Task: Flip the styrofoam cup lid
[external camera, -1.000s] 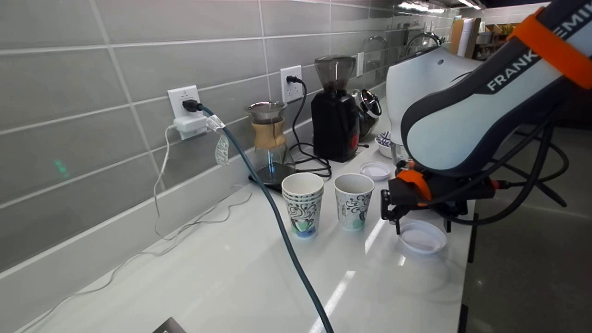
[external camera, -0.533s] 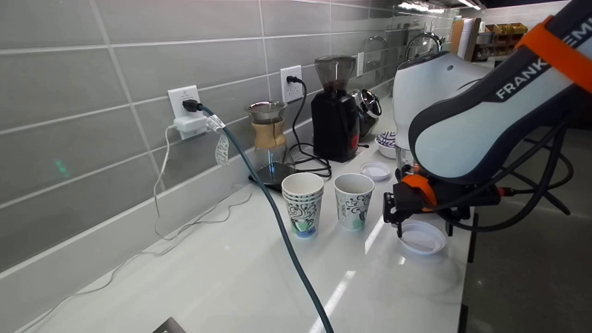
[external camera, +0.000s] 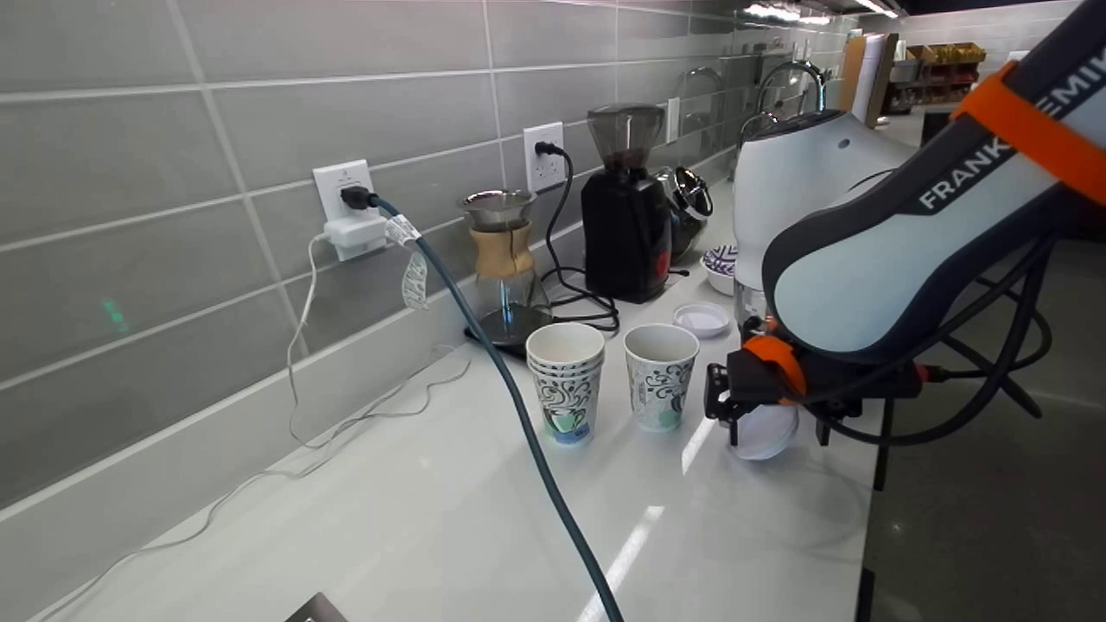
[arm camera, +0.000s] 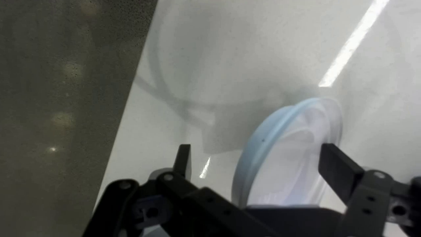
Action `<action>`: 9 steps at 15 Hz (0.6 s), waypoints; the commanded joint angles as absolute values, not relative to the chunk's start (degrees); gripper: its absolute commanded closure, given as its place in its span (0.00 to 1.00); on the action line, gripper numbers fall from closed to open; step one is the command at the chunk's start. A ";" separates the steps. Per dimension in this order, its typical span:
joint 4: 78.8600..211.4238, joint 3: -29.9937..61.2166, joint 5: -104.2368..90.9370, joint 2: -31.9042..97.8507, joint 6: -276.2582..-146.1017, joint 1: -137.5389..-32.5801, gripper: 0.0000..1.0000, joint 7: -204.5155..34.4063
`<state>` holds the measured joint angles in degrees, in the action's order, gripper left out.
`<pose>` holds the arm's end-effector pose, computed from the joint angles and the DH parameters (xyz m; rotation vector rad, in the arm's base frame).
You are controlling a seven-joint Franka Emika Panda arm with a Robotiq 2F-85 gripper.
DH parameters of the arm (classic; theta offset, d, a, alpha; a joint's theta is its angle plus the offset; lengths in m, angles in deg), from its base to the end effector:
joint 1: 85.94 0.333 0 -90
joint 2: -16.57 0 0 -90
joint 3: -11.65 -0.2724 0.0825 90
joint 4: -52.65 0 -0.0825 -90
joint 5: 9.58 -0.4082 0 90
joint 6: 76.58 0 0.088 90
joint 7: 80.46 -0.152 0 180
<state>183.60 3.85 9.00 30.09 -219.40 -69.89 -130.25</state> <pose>0.4888 0.2130 0.1415 2.9832 -0.2913 0.1173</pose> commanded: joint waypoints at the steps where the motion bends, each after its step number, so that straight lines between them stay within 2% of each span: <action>1: 184.43 4.21 8.33 30.19 -222.87 -69.32 0.00 -129.35; 2: 184.48 4.10 8.11 30.22 -223.58 -69.26 0.00 -129.11; 3: 184.44 4.11 8.03 30.22 -223.98 -69.13 0.25 -129.21; 4: 184.47 3.98 7.73 30.04 -224.16 -69.07 0.26 -128.84; 5: 184.50 3.95 7.72 29.91 -224.34 -68.95 0.32 -128.64; 9: 184.46 3.71 7.08 29.47 -224.75 -68.81 0.62 -127.96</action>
<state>183.78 3.61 8.87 30.05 -223.44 -69.27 -129.42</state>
